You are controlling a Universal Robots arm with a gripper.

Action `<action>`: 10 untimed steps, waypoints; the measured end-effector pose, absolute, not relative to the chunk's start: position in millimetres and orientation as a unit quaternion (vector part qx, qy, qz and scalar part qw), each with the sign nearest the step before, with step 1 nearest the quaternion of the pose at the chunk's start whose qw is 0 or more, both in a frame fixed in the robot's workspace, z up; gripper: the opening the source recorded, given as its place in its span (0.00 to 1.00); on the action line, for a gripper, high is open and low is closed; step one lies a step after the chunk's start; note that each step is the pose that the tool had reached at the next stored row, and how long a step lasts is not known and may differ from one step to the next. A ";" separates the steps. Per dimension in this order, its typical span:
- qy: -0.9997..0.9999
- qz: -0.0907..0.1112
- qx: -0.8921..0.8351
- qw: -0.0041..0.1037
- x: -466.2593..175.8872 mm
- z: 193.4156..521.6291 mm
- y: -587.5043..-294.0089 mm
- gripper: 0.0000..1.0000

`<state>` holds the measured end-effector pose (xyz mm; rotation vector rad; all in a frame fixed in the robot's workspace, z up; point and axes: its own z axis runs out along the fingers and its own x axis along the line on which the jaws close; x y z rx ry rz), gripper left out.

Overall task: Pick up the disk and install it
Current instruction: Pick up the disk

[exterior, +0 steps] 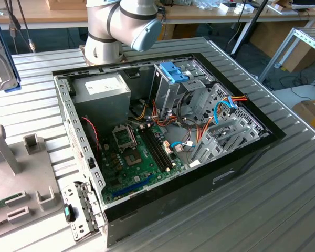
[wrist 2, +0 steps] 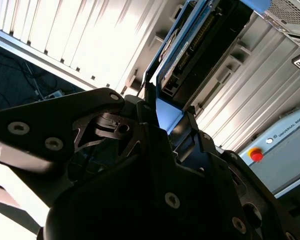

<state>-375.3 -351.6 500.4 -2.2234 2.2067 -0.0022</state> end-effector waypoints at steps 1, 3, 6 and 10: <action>0.704 -0.001 -0.710 0.005 -374.2 500.4 -351.5 0.36; 0.704 -0.001 -0.710 0.005 -371.6 500.4 -350.7 0.36; 0.704 -0.001 -0.710 0.005 -370.1 500.3 -349.2 0.36; 0.704 -0.001 -0.710 0.005 -370.1 500.4 -349.0 0.36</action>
